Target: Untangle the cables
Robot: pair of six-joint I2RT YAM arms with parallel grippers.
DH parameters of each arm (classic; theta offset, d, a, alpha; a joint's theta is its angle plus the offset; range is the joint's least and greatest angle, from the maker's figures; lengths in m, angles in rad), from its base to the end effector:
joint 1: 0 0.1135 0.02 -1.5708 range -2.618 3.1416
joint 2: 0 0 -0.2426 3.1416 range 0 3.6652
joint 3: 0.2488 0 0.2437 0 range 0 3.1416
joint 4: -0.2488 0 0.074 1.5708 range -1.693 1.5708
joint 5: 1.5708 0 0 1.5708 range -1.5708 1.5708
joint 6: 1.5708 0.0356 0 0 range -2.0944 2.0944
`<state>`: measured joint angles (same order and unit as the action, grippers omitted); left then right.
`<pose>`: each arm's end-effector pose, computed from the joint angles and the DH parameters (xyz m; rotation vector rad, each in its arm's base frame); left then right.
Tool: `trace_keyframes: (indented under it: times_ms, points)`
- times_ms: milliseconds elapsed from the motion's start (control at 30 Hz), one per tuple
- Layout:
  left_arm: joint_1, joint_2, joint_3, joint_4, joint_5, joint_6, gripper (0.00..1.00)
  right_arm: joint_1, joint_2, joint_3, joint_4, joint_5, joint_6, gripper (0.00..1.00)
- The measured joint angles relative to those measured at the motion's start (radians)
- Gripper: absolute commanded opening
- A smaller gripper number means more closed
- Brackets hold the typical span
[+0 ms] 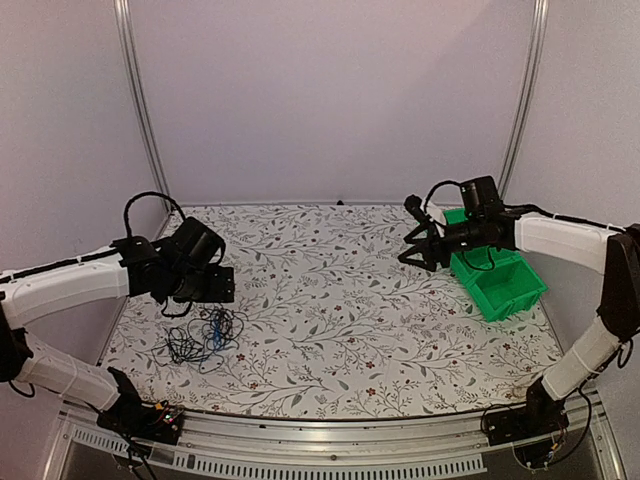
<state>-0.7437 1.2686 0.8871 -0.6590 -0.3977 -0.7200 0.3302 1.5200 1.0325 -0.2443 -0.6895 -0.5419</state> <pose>0.1885 -0.1546 0.2207 -0.1066 2.4898 -0.0785 0.2953 0.1252 0.2304 -1.2262 1.8123 0.6697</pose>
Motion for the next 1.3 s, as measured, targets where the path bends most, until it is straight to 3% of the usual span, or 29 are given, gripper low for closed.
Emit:
trace_keyframes:
  times_ms: [300, 600, 833, 1300]
  points:
    - [0.24, -0.15, -0.135, 0.109, 0.158, 0.083, 0.6, 0.315, 0.397, 0.44, -0.127, 0.035, 0.0, 0.52]
    - [0.277, -0.081, -0.173, 0.235, 0.282, 0.11, 0.59, 0.582, 0.753, 0.806, -0.175, 0.121, 0.054, 0.49]
    - [0.301, -0.053, -0.22, 0.301, 0.341, 0.11, 0.61, 0.646, 0.949, 1.005, -0.163, 0.159, 0.162, 0.51]
    - [0.336, 0.001, -0.249, 0.369, 0.429, 0.107, 0.62, 0.661, 1.046, 1.062, -0.098, 0.151, 0.232, 0.45]
